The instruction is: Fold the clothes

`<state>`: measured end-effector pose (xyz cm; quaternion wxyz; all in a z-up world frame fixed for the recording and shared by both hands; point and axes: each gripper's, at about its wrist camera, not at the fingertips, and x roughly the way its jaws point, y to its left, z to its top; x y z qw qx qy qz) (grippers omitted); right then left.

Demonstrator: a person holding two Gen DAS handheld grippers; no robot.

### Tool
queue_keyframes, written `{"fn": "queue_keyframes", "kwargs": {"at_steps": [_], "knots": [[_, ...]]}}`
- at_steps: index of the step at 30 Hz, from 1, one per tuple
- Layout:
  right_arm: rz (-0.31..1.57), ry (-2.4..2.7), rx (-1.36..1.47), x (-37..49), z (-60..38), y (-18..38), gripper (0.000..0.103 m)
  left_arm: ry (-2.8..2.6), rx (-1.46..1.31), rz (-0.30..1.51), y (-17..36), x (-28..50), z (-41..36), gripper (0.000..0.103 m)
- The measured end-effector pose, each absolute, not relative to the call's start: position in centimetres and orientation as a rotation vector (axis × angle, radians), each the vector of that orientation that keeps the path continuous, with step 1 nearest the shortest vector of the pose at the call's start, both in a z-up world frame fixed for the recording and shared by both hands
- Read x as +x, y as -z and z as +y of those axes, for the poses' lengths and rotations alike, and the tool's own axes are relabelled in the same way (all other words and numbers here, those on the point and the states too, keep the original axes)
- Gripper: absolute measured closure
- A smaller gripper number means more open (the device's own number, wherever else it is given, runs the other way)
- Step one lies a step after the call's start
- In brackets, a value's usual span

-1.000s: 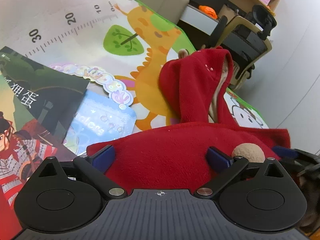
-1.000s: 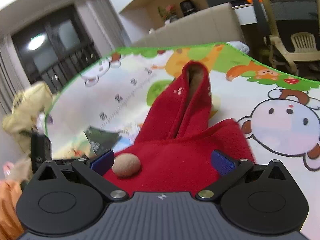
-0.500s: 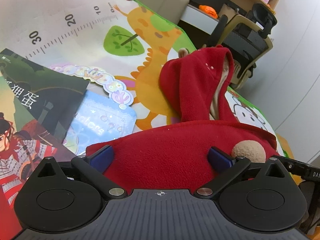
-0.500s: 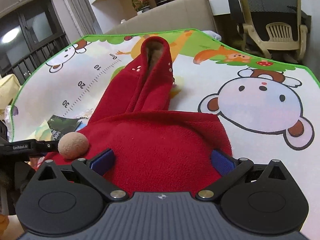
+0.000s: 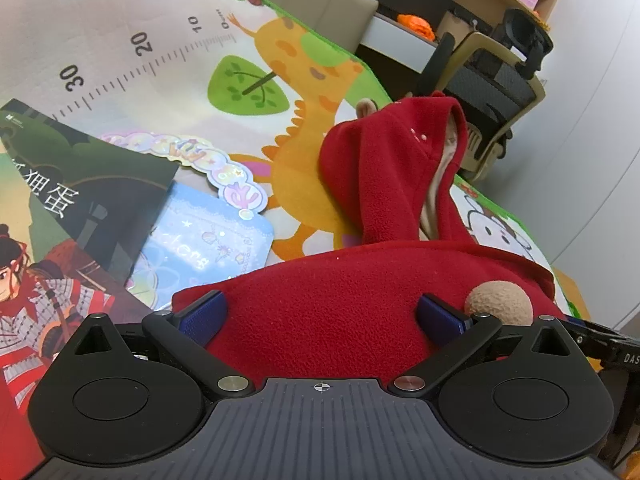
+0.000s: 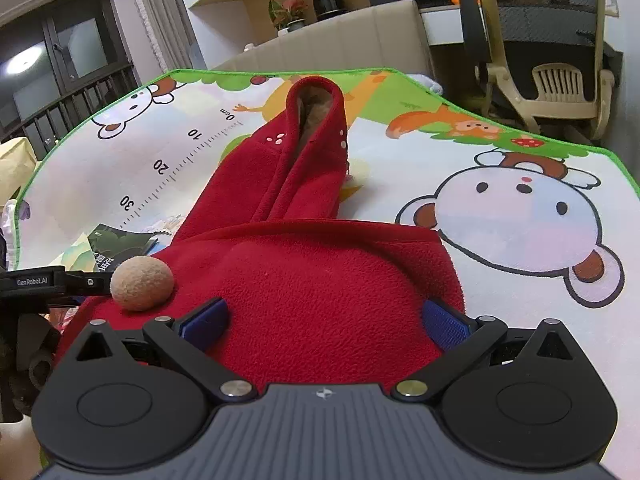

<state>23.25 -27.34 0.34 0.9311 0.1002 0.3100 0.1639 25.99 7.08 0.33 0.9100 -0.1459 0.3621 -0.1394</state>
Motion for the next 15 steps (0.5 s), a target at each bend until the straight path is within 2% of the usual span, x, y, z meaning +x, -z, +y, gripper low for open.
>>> {"fn": "queue_keyframes", "kwargs": {"at_steps": [5, 11, 15], "knots": [[0.632, -0.329, 0.21, 22.9, -27.4, -0.3, 0.0, 0.255, -0.275, 0.731, -1.5, 25.5, 6.7, 0.0], [0.718, -0.401, 0.212, 24.5, -28.4, -1.1, 0.0, 0.532, -0.331, 0.561, -6.8, 21.7, 5.4, 0.0], [0.645, -0.42, 0.207, 22.9, -29.1, -3.9, 0.0, 0.715, -0.372, 0.659, -5.5, 21.8, 3.7, 0.0]]}}
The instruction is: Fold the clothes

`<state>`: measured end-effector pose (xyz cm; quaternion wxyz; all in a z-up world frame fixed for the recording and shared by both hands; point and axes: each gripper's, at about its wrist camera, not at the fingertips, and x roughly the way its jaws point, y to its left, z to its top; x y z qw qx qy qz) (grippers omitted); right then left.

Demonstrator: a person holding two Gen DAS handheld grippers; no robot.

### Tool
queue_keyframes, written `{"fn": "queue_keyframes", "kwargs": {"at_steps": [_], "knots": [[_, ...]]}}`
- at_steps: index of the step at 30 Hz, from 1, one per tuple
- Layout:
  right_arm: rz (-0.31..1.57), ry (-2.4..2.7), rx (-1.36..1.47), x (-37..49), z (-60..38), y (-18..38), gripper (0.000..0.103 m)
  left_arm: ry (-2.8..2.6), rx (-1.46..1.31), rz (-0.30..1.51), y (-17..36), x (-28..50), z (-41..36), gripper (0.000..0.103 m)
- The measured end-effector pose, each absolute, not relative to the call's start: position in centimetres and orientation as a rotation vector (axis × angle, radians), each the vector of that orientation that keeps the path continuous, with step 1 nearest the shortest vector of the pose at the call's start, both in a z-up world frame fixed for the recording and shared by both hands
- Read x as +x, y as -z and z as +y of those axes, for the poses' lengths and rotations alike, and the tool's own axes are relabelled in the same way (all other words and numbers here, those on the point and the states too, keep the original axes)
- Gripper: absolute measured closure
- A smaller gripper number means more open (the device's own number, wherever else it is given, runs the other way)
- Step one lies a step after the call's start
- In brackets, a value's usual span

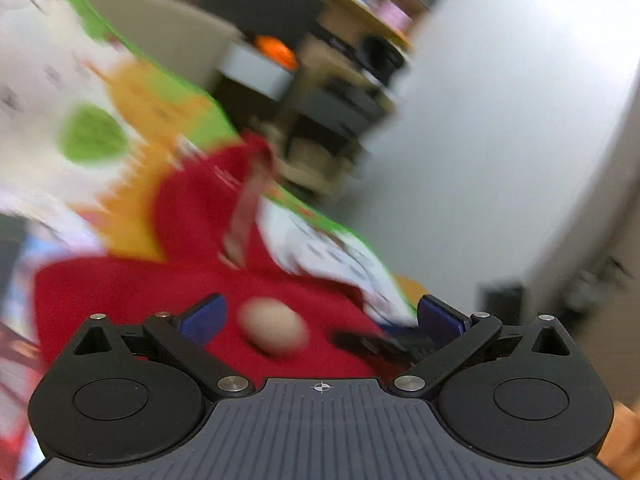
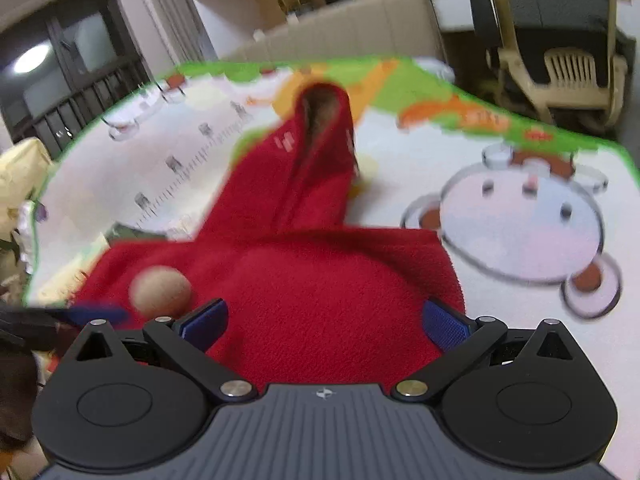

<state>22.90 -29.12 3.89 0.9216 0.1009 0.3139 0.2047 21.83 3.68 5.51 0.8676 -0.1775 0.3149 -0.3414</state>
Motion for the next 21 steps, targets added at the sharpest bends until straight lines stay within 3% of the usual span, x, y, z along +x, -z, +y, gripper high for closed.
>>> {"fn": "queue_keyframes", "kwargs": {"at_steps": [5, 10, 16, 19, 21], "knots": [[0.501, -0.423, 0.095, 22.5, -28.1, -9.3, 0.0, 0.686, -0.385, 0.77, -2.2, 23.1, 2.3, 0.0], [0.533, -0.432, 0.055, 30.9, -24.5, -14.3, 0.0, 0.664, -0.351, 0.789, -1.6, 24.1, 1.1, 0.0], [0.638, -0.271, 0.052, 44.6, -19.5, -11.3, 0.003, 0.684, -0.309, 0.735, -1.3, 23.3, 0.7, 0.0], [0.749, -0.219, 0.098, 49.0, -18.9, -7.4, 0.032, 0.688, -0.29, 0.725, -1.3, 22.6, 0.6, 0.0], [0.803, -0.198, 0.118, 50.7, -18.7, -5.3, 0.076, 0.689, -0.332, 0.733, -1.5, 22.4, 1.2, 0.0]]}}
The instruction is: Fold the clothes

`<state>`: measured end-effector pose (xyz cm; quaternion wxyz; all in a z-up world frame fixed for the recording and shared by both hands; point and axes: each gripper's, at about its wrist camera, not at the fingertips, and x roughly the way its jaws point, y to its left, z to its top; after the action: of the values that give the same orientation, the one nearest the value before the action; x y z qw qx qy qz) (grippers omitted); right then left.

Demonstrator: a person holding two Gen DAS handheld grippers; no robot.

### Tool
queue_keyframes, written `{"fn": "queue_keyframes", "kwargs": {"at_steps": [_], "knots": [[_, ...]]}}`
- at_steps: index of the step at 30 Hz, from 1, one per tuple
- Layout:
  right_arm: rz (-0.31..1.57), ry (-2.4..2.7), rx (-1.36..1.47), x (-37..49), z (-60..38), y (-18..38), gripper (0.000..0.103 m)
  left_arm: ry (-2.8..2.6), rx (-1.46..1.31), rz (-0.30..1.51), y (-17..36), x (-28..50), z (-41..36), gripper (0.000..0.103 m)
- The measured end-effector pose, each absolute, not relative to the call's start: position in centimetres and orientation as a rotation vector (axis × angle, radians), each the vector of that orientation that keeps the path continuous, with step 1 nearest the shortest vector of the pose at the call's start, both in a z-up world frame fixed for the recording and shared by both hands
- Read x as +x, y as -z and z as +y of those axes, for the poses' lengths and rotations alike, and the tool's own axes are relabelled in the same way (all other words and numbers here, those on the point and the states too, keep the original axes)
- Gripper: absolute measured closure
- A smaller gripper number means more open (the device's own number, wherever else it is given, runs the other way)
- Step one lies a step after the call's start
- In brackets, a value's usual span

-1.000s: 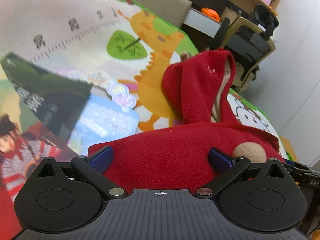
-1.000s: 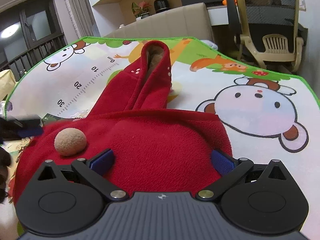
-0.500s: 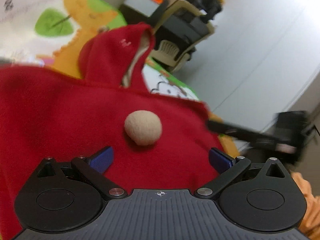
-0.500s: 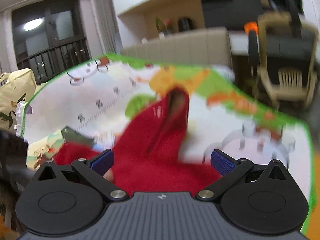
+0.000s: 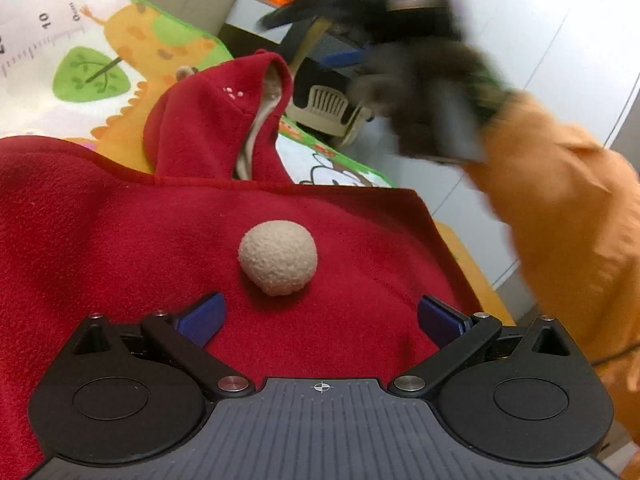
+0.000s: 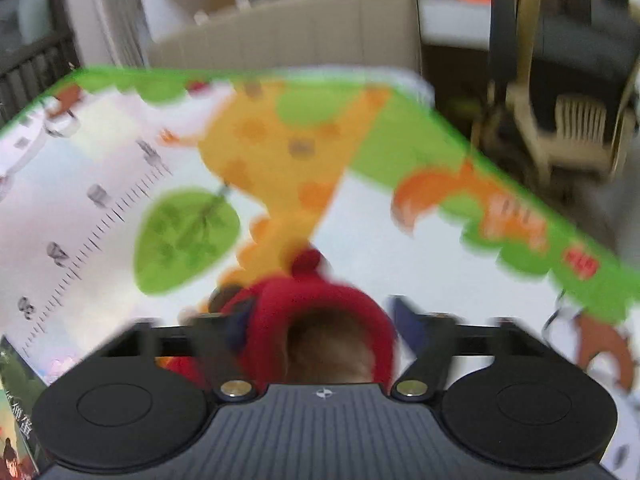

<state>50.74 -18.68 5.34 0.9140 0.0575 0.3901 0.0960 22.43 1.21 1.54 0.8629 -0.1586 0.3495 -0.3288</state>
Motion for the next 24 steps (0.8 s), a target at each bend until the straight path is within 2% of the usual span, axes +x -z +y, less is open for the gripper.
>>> {"fn": "queue_keyframes", "kwargs": {"at_steps": [2, 8, 11, 14, 20, 22, 24], "knots": [[0.783, -0.223, 0.111, 49.8, -18.6, -5.8, 0.086, 0.702, -0.4, 0.745, -1.9, 22.3, 2.2, 0.0], [0.477, -0.517, 0.088, 36.0, -19.7, -17.0, 0.088, 0.723, -0.485, 0.733, -1.9, 21.8, 4.7, 0.0], [0.371, -0.643, -0.015, 26.4, -20.5, -19.0, 0.088, 0.713, -0.534, 0.731, -1.6, 22.2, 5.1, 0.0], [0.378, -0.691, -0.113, 19.3, -20.4, -16.0, 0.087, 0.691, -0.607, 0.736, -1.3, 22.9, 5.7, 0.0], [0.591, -0.663, -0.311, 13.1, -18.4, -2.8, 0.08, 0.637, -0.759, 0.687, -2.1, 22.2, 9.1, 0.0], [0.498, -0.665, -0.411, 11.2, -17.6, -1.4, 0.069, 0.596, -0.739, 0.666, -2.9, 21.0, 10.4, 0.0], [0.448, -0.679, -0.485, 10.0, -16.6, -1.2, 0.053, 0.523, -0.697, 0.647, -3.8, 19.6, 11.8, 0.0]]}}
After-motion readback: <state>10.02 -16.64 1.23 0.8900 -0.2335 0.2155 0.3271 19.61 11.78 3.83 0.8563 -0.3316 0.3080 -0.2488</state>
